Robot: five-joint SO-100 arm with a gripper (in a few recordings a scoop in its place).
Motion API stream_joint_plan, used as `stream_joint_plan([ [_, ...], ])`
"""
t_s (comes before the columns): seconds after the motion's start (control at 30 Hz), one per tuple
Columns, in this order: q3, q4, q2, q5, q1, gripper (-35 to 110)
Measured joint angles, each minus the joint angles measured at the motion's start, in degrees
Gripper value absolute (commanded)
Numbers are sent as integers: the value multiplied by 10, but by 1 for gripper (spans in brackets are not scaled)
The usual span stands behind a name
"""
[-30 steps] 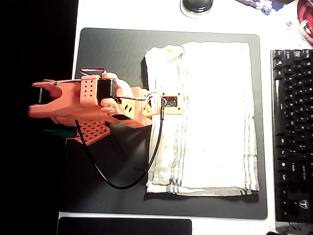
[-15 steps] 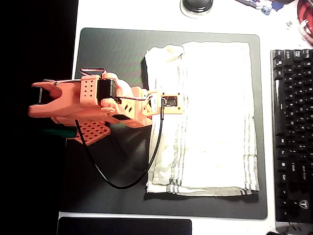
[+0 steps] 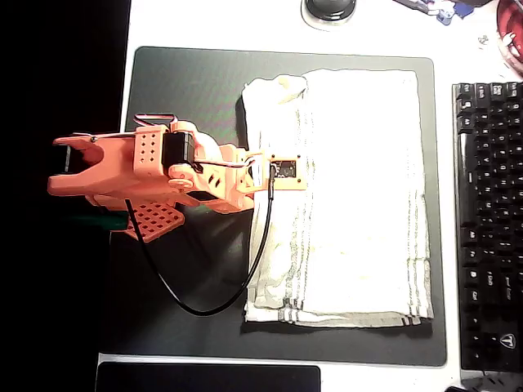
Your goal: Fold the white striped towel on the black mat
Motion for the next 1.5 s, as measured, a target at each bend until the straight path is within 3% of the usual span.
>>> stream_joint_plan([
  [0.27,0,0,-1,-17,1,0],
  [0.57,-126,-6,-149,9,-47,0],
  [1.5,-860,41,-910,212,-313,0],
])
